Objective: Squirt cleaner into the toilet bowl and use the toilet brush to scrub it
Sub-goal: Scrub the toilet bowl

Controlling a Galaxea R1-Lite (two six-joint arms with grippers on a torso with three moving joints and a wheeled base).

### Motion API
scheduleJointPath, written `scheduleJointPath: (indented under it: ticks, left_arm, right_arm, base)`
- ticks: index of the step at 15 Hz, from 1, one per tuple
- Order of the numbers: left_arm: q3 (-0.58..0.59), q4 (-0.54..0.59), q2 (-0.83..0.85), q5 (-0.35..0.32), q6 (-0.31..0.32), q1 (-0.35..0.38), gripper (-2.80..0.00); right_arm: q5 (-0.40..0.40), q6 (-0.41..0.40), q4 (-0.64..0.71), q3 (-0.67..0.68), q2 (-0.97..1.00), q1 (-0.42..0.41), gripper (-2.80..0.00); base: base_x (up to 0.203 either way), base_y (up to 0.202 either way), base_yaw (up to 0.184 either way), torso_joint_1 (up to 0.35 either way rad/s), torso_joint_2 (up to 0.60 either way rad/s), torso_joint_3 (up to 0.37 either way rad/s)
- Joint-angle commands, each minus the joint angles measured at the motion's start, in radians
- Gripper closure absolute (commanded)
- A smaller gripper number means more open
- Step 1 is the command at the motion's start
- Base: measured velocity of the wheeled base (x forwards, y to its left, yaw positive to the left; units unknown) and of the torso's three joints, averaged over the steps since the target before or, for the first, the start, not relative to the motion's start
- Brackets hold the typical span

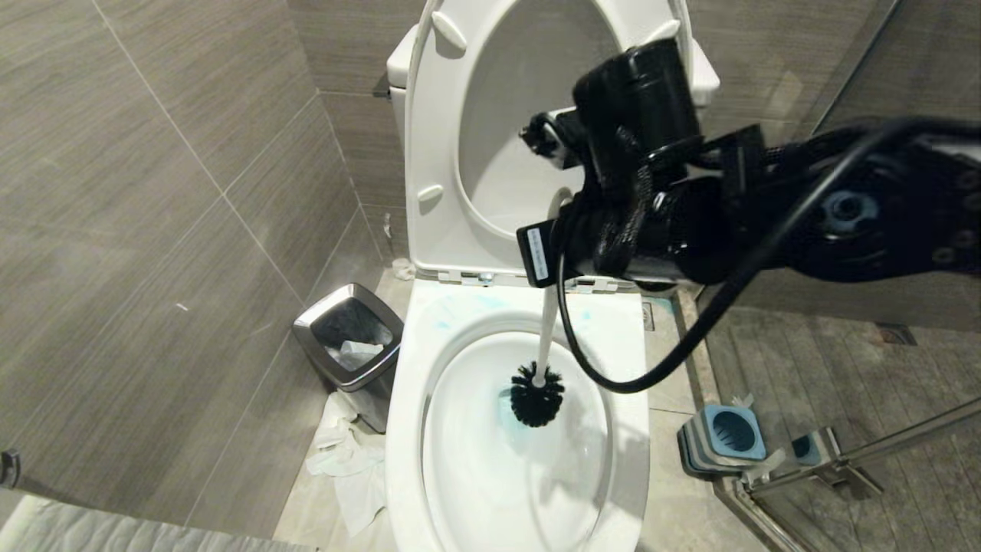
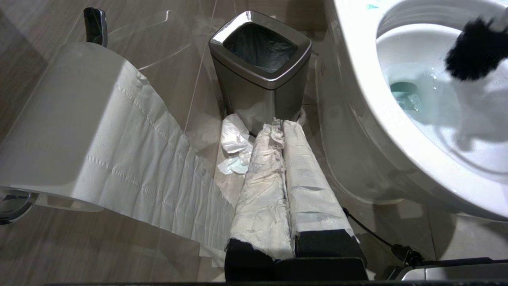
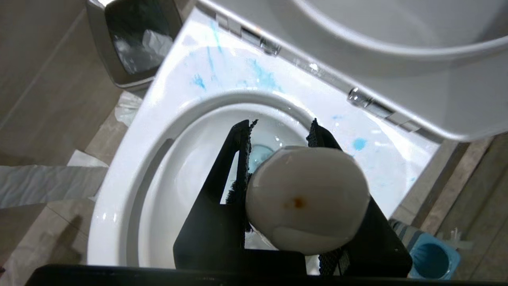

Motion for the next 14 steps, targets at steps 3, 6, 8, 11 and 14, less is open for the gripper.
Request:
scheduleJointPath:
  ticks: [3, 6, 8, 11, 14]
  left_arm:
    - [0.002, 0.000, 0.000, 0.000, 0.000, 0.000, 0.00]
    - [0.002, 0.000, 0.000, 0.000, 0.000, 0.000, 0.00]
    - [0.002, 0.000, 0.000, 0.000, 0.000, 0.000, 0.00]
    - [0.002, 0.000, 0.000, 0.000, 0.000, 0.000, 0.00]
    - [0.002, 0.000, 0.000, 0.000, 0.000, 0.000, 0.00]
  right_arm:
    - [-0.024, 0.030, -0.039, 0.019, 0.144, 0.001, 0.00]
    - [-0.050, 0.034, -0.096, 0.011, 0.241, 0.000, 0.00]
    - [-0.082, 0.034, -0.198, 0.010, 0.325, 0.000, 0.00]
    - [-0.124, 0.032, -0.312, 0.002, 0.373, 0.005, 0.00]
    - [-0.129, 0.029, -0.309, 0.008, 0.273, 0.008, 0.00]
  base:
    - [0.000, 0.000, 0.000, 0.000, 0.00, 0.000]
    - [0.000, 0.000, 0.000, 0.000, 0.00, 0.000]
    - [0.000, 0.000, 0.000, 0.000, 0.00, 0.000]
    - [0.000, 0.000, 0.000, 0.000, 0.00, 0.000]
    - [0.000, 0.000, 0.000, 0.000, 0.00, 0.000]
